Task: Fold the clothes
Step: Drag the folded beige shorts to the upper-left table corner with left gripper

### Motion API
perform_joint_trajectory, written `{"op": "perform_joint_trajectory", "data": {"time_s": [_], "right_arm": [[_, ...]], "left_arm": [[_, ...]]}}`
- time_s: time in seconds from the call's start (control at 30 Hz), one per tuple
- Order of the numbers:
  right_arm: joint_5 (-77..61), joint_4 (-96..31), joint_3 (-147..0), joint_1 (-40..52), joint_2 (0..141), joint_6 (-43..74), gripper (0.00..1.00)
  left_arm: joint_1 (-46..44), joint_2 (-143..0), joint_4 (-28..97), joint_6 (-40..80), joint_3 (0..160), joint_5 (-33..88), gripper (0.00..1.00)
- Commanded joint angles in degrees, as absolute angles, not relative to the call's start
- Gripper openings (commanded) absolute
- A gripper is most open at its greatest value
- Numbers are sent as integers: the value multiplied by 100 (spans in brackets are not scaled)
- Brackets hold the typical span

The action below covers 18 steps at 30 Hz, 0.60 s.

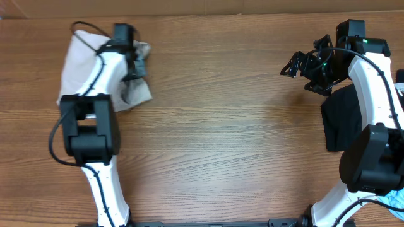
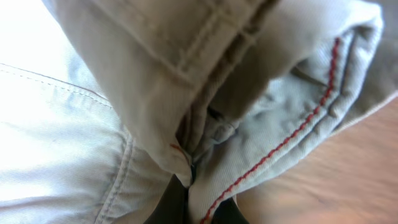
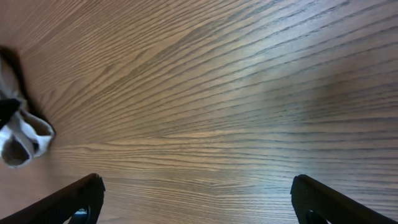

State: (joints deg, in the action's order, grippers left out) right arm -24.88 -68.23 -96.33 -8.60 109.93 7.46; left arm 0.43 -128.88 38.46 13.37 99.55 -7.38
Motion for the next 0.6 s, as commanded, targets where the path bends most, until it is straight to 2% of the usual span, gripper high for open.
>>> {"op": "perform_joint_trajectory", "data": {"time_s": [0.0, 0.37, 0.57], "right_arm": [[-2333, -6801, -9789, -871, 10807, 711, 99], [-2314, -6805, -9789, -871, 10807, 733, 99], [-2316, -6801, -9789, -869, 10807, 755, 99]], "left_arm": [[202, -13002, 3564, 1107, 10097, -611, 4], [508, -13002, 2202, -701, 10031, -659, 4], [685, -13052, 1905, -648, 9946, -661, 4]]}}
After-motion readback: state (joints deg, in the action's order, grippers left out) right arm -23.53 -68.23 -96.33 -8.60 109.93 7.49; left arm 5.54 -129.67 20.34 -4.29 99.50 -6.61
